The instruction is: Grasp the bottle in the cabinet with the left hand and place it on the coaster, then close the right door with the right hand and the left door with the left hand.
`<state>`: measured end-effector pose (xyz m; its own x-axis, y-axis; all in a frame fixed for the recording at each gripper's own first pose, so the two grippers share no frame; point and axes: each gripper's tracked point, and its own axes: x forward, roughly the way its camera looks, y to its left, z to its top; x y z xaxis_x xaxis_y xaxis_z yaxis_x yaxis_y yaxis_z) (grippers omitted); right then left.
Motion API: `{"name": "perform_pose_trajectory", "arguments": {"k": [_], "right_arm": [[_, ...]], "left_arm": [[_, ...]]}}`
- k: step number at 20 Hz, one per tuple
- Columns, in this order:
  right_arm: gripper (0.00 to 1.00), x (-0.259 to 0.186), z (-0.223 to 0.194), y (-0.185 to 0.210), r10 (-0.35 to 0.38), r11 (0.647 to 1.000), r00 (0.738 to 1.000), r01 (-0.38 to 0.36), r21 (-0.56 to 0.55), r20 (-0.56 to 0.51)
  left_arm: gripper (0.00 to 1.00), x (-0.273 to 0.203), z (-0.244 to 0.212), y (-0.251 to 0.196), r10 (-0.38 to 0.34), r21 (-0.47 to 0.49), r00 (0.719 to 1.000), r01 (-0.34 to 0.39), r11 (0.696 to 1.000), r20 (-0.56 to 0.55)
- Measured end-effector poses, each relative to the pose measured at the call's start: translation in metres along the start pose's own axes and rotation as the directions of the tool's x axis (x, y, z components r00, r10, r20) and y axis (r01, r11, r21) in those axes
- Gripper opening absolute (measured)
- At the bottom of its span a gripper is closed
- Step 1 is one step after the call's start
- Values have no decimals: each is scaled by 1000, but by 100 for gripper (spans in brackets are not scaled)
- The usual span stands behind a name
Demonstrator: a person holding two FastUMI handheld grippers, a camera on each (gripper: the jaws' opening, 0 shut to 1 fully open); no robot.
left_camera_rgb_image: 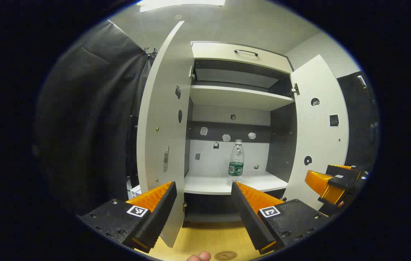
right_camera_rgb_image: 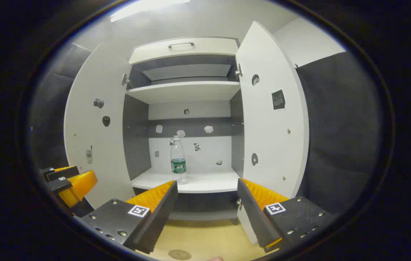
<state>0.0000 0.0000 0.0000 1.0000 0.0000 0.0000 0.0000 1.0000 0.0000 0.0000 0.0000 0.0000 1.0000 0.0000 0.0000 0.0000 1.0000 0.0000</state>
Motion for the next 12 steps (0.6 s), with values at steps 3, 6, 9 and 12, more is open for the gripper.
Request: {"name": "perform_pose_trajectory", "arguments": {"k": [3, 6, 9, 12], "right_arm": [[100, 1, 1, -1, 5, 1000, 1000, -5, -11, 2], [100, 4, -1, 0, 13, 1000, 1000, -13, -9, -6], [100, 5, -4, 1, 13, 1000, 1000, -13, -11, -16], [100, 7, -4, 2, 15, 1000, 1000, -15, -13, -17]], "left_arm": [[96, 3, -4, -4, -6, 4, 1000, 6, 1000, -6], [96, 3, -5, -3, 2, 5, 1000, -2, 1000, -6], [96, 5, -4, 0, 9, -1, 1000, -9, 1000, -5], [96, 7, -1, 3, 16, 1, 1000, -16, 1000, 3]]}}
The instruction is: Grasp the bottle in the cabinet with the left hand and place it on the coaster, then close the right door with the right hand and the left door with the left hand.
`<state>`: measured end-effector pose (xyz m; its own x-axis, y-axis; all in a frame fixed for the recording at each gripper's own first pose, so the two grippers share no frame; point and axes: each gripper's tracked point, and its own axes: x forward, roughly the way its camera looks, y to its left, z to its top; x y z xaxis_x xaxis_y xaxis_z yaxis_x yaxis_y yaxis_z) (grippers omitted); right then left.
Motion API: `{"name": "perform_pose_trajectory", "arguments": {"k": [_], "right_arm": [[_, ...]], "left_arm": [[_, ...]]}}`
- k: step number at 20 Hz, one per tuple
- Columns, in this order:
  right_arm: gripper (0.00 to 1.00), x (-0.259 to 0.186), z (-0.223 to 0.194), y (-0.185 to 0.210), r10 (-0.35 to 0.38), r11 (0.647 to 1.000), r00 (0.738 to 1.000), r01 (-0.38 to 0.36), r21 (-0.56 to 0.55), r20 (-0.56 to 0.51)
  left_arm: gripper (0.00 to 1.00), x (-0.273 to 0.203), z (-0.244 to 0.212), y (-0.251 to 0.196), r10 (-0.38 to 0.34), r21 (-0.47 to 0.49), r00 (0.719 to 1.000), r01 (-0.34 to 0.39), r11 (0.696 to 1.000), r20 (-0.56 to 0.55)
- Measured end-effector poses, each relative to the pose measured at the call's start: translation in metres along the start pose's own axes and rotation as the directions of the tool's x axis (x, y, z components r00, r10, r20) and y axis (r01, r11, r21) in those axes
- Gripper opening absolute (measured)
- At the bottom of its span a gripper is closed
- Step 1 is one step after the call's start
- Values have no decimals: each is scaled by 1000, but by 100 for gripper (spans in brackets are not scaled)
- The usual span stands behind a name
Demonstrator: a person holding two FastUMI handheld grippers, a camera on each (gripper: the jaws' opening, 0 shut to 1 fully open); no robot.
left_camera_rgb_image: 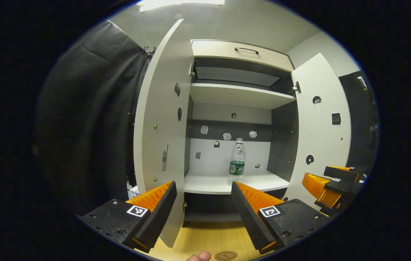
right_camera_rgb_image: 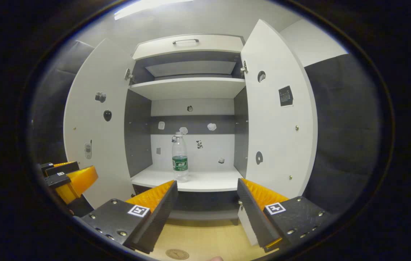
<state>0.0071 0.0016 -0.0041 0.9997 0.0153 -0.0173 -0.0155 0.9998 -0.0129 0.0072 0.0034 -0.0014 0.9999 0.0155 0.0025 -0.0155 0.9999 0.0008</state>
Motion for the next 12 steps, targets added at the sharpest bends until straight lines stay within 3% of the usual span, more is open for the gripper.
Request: {"name": "perform_pose_trajectory", "arguments": {"k": [12], "right_arm": [[100, 6, -7, 0, -18, 1000, 1000, 18, 11, -16]], "left_arm": [[96, 29, -9, -19, -37, 35, 999, 37, 999, 6]]}}
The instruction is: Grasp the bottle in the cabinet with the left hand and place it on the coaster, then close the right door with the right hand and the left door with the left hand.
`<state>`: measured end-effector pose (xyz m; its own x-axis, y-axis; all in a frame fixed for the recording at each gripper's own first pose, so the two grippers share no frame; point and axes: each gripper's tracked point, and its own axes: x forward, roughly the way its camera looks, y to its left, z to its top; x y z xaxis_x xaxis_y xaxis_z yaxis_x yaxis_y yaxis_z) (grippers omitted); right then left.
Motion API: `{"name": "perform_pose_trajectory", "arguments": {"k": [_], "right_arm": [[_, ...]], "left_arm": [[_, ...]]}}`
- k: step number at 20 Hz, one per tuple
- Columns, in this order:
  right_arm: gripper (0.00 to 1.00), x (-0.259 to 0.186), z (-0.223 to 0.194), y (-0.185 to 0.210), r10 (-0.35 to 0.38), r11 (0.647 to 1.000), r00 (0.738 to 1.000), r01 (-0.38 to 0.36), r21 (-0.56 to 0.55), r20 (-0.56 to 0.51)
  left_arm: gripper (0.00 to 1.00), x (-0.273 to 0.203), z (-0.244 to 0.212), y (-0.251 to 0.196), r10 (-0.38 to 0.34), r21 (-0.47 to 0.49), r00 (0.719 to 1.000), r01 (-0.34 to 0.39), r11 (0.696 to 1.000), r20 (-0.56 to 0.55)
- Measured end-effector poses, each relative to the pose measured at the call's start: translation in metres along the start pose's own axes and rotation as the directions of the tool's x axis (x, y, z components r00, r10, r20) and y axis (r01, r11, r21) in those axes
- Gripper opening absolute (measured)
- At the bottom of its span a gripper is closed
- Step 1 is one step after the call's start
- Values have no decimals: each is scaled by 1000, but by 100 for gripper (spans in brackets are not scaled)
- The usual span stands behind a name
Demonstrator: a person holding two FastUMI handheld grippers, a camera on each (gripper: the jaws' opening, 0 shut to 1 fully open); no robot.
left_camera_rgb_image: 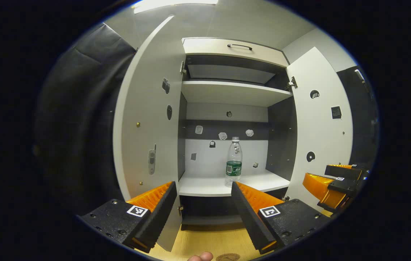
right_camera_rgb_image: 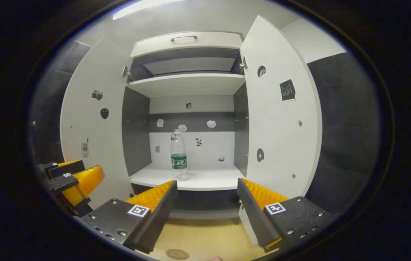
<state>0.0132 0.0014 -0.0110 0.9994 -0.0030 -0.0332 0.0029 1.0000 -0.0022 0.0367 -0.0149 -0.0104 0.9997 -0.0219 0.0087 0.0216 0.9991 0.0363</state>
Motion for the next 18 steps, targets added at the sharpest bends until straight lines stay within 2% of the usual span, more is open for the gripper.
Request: {"name": "perform_pose_trajectory", "arguments": {"k": [8, 18], "right_arm": [[100, 8, -7, -14, -45, 999, 998, 45, -1, -34], [100, 17, -13, -40, -115, 993, 991, 112, -43, -72]], "left_arm": [[96, 69, -8, -41, -72, -4, 997, 72, 997, -10], [96, 167, -18, -71, -123, 9, 992, 123, 992, -12]]}}
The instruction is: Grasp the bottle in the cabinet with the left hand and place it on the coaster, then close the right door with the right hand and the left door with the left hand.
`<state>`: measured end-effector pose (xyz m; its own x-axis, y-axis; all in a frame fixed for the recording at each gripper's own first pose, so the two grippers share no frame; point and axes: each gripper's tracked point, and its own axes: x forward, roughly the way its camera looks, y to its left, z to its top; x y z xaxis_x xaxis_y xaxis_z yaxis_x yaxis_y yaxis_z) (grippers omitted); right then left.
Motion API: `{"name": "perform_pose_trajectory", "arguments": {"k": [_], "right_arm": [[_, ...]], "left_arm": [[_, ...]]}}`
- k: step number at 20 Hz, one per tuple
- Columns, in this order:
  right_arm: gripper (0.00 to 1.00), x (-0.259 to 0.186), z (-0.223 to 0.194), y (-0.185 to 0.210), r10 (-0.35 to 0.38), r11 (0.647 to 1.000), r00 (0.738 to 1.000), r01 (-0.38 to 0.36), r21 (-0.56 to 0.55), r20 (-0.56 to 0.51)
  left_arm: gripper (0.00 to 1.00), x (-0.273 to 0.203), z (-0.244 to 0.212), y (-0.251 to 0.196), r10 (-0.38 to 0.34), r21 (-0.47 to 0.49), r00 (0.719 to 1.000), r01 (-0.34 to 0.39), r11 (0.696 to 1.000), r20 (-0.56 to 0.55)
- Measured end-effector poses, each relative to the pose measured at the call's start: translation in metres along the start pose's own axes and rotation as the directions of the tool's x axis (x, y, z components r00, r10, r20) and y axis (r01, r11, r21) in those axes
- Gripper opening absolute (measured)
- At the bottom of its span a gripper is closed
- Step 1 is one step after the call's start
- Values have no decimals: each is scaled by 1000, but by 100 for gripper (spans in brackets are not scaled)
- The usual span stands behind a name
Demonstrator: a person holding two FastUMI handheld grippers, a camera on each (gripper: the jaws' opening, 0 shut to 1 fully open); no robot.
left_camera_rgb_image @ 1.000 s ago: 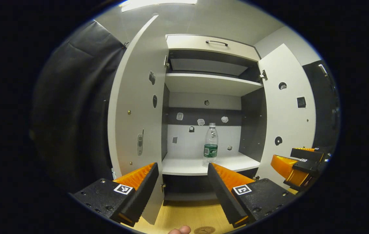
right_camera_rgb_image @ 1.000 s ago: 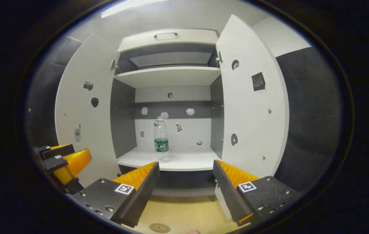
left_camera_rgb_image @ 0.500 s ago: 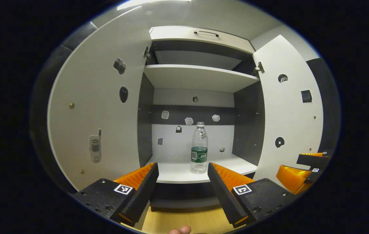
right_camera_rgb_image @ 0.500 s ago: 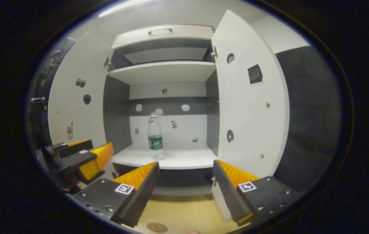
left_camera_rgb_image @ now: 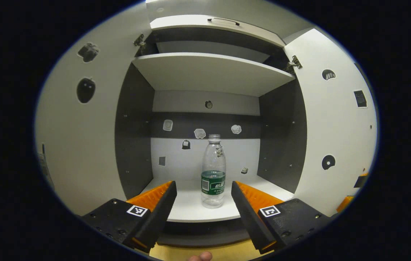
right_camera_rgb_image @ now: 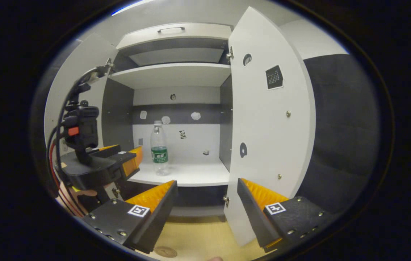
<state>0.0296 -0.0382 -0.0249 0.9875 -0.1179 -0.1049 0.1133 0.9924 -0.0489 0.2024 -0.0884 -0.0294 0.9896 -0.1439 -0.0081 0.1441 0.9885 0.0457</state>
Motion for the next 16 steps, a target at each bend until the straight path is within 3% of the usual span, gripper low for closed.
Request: {"name": "perform_pose_trajectory", "arguments": {"k": [16], "right_arm": [[100, 2, -8, -9, -30, 999, 998, 29, -14, -55]], "left_arm": [[96, 114, -17, -14, -26, -5, 999, 26, 1000, -34]]}}
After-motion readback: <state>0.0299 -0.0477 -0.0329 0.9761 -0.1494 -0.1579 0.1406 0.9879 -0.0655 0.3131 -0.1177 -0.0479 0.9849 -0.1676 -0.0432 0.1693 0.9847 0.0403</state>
